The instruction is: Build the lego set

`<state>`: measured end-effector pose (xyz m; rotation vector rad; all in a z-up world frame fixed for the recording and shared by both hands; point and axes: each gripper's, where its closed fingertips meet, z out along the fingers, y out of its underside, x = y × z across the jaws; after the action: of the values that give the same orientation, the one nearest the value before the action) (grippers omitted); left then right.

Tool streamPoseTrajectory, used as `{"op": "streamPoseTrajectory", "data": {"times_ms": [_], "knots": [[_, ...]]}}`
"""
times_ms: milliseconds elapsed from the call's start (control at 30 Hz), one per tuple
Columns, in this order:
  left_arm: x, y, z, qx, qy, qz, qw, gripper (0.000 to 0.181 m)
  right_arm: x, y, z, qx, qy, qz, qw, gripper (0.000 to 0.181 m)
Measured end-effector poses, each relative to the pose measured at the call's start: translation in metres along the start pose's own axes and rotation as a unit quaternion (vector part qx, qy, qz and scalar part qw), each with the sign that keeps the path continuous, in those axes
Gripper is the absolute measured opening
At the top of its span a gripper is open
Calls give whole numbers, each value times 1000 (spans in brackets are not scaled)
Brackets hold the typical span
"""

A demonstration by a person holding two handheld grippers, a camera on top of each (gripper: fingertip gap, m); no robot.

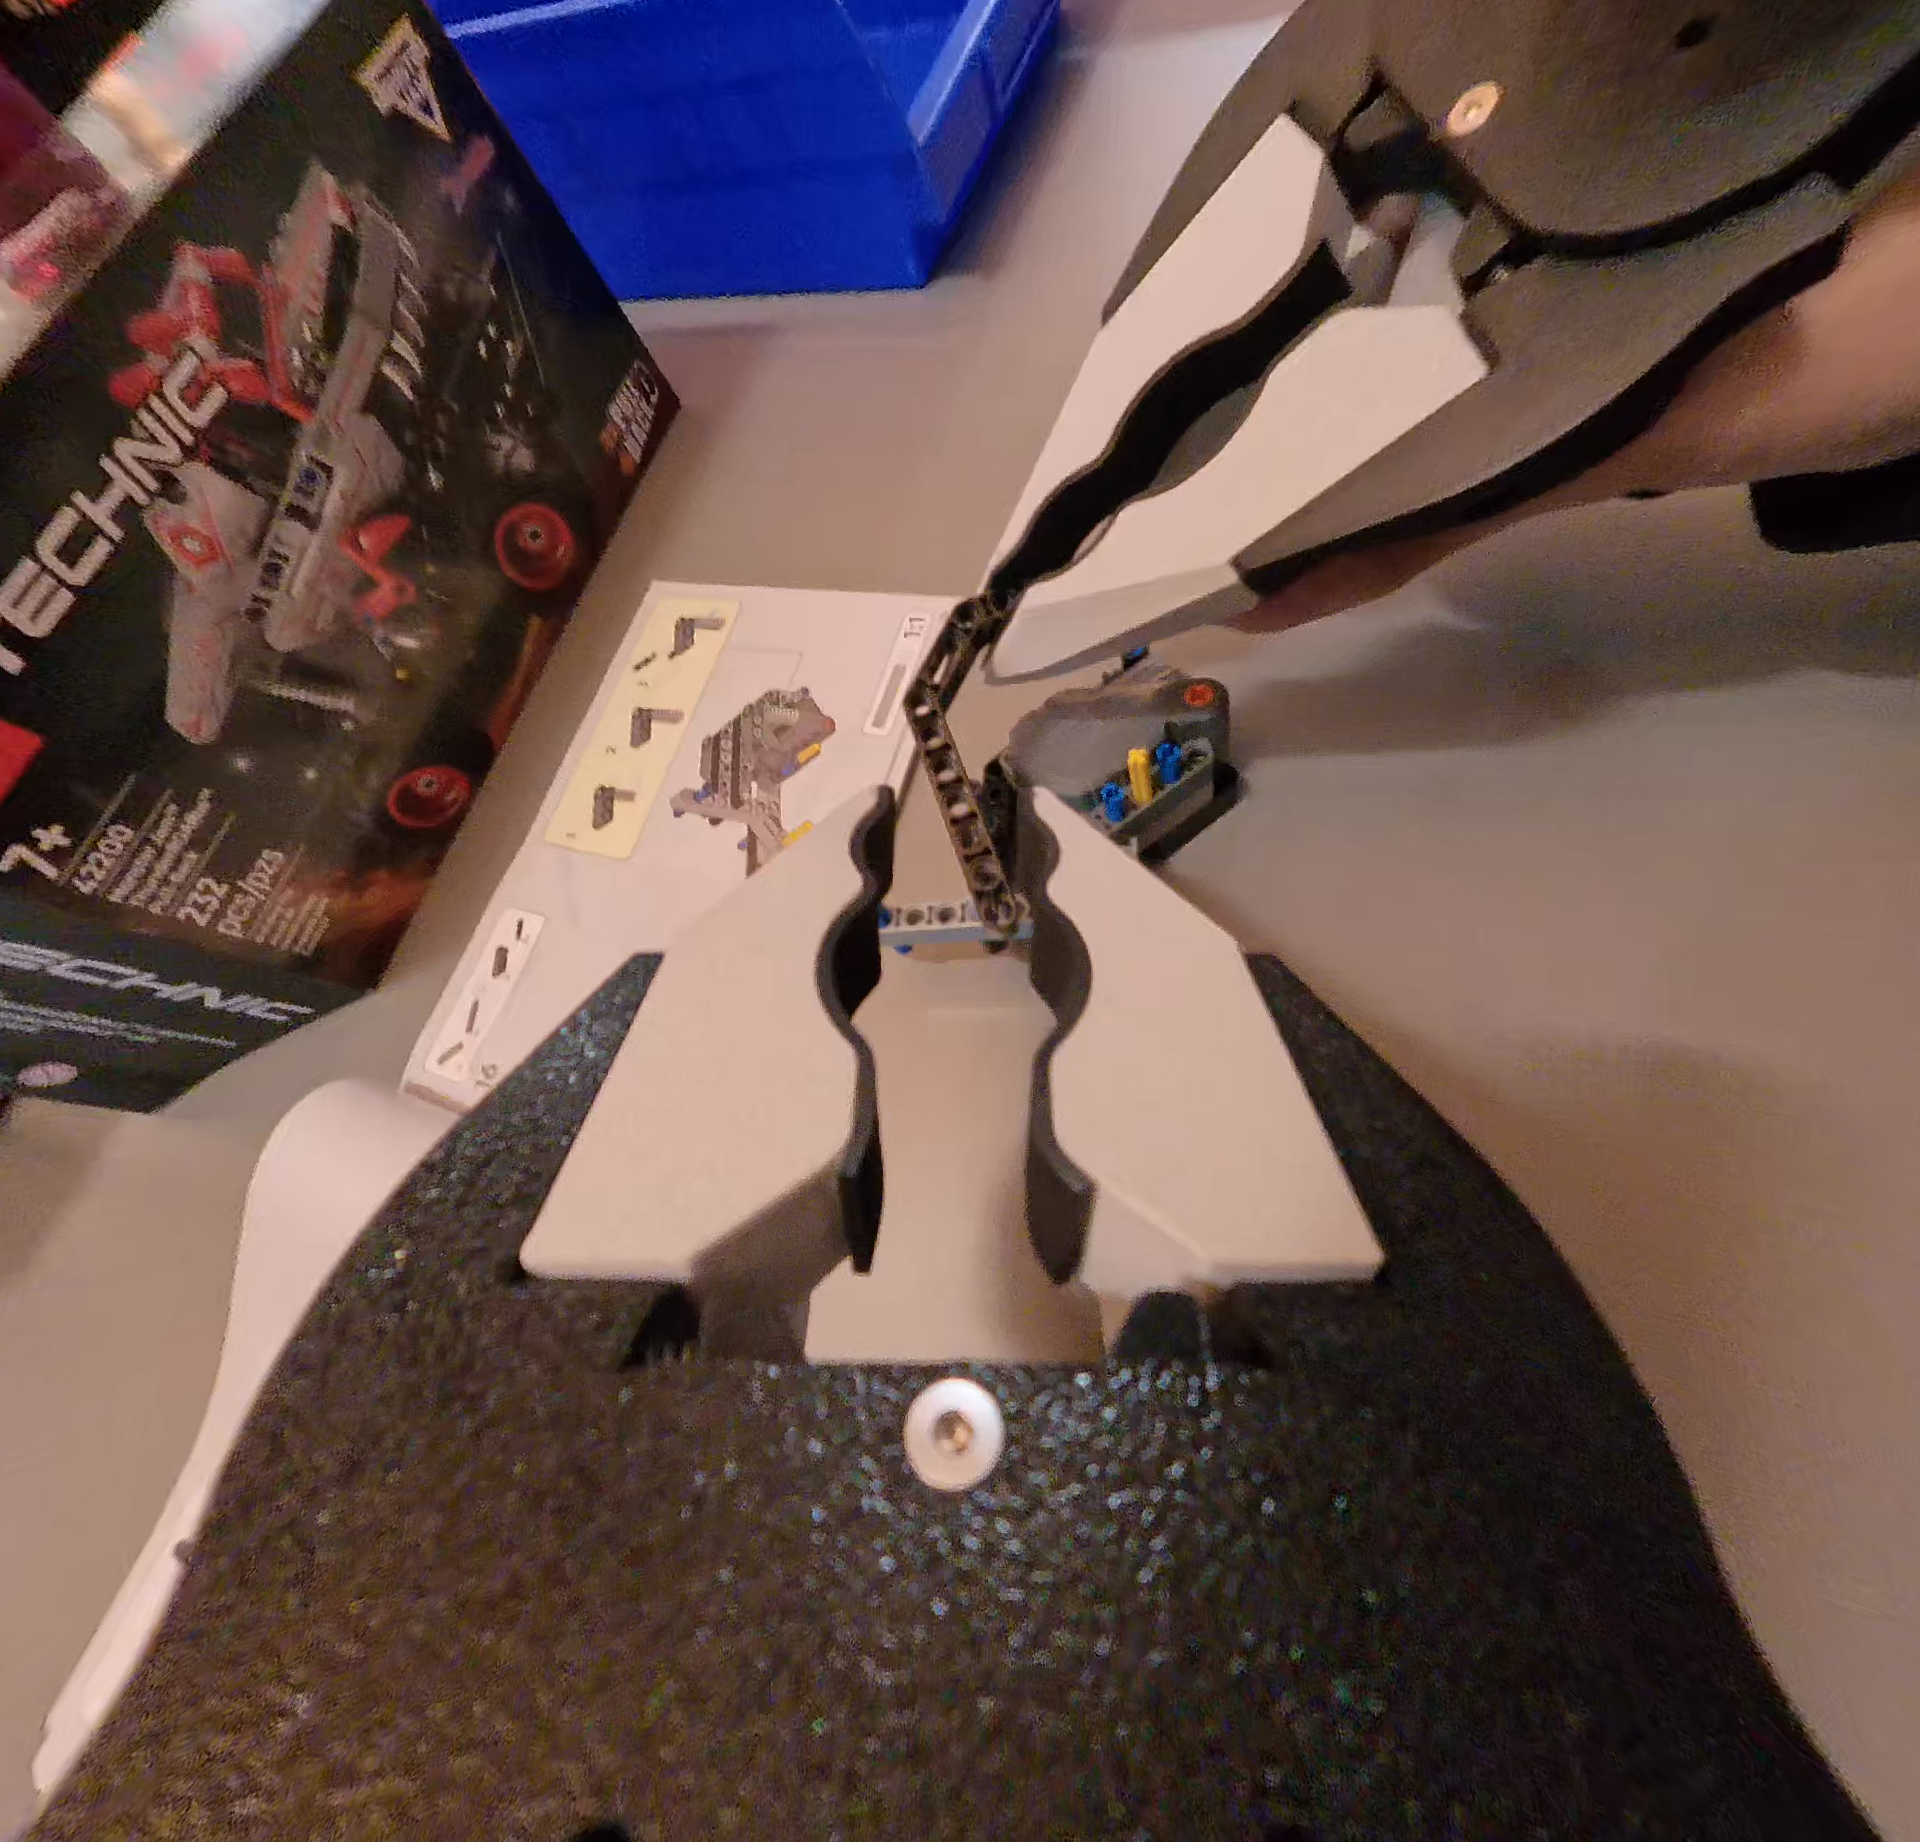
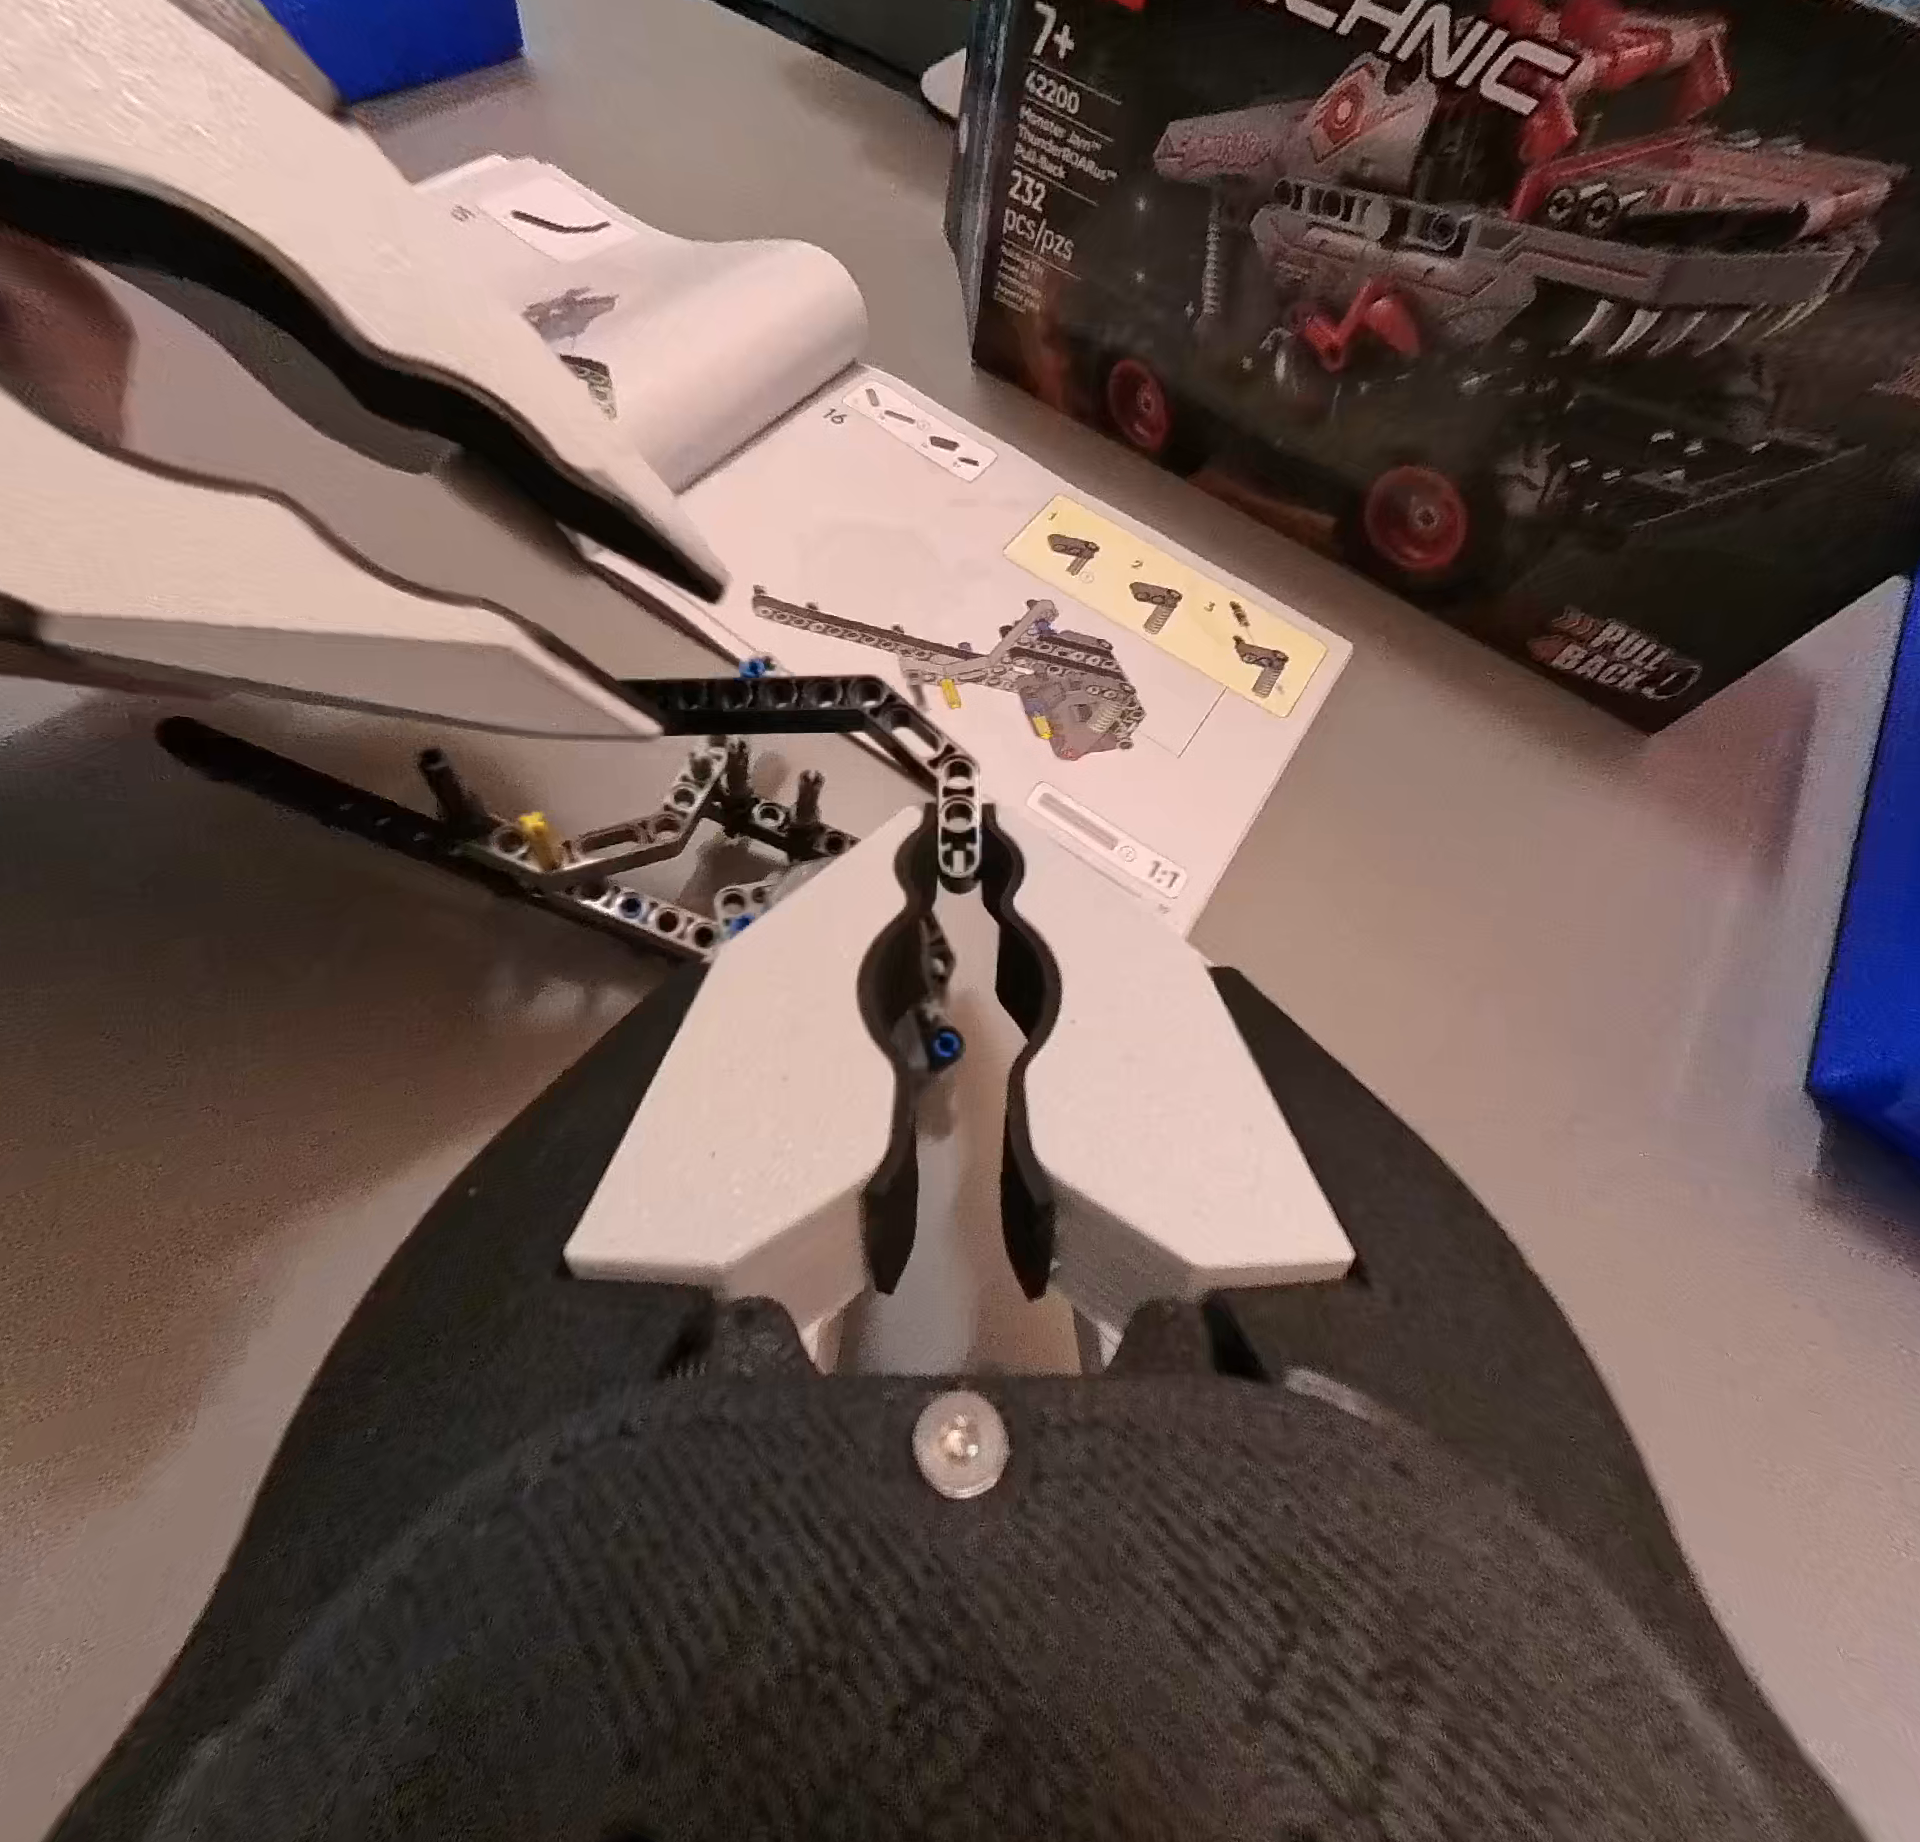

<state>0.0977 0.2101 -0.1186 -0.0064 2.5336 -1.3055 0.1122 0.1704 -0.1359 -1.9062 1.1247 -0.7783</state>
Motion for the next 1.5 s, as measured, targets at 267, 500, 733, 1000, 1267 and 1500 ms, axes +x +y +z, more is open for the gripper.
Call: {"op": "streamPoseTrajectory", "data": {"times_ms": [267,500,733,1000,1267,1500], "knots": [[2,7,5,-26,18,-30,999,9,2,-5,-6,19,1,28,999,4],[-9,13,8,-40,11,-8,999,5,-1,0,-4,10,-16,28,999,8],[-5,11,11,-3,89,-60,994,4,-6,2,-14,2,-68,5,998,13],[-2,12,14,-11,98,-73,992,4,-2,11,-18,-20,-78,-12,997,28],[-3,17,16,-52,79,-38,995,4,-11,12,-26,-34,-101,-50,993,42],[1,18,20,-72,84,-22,994,4,-6,11,-22,-24,-97,-34,994,31]]}}
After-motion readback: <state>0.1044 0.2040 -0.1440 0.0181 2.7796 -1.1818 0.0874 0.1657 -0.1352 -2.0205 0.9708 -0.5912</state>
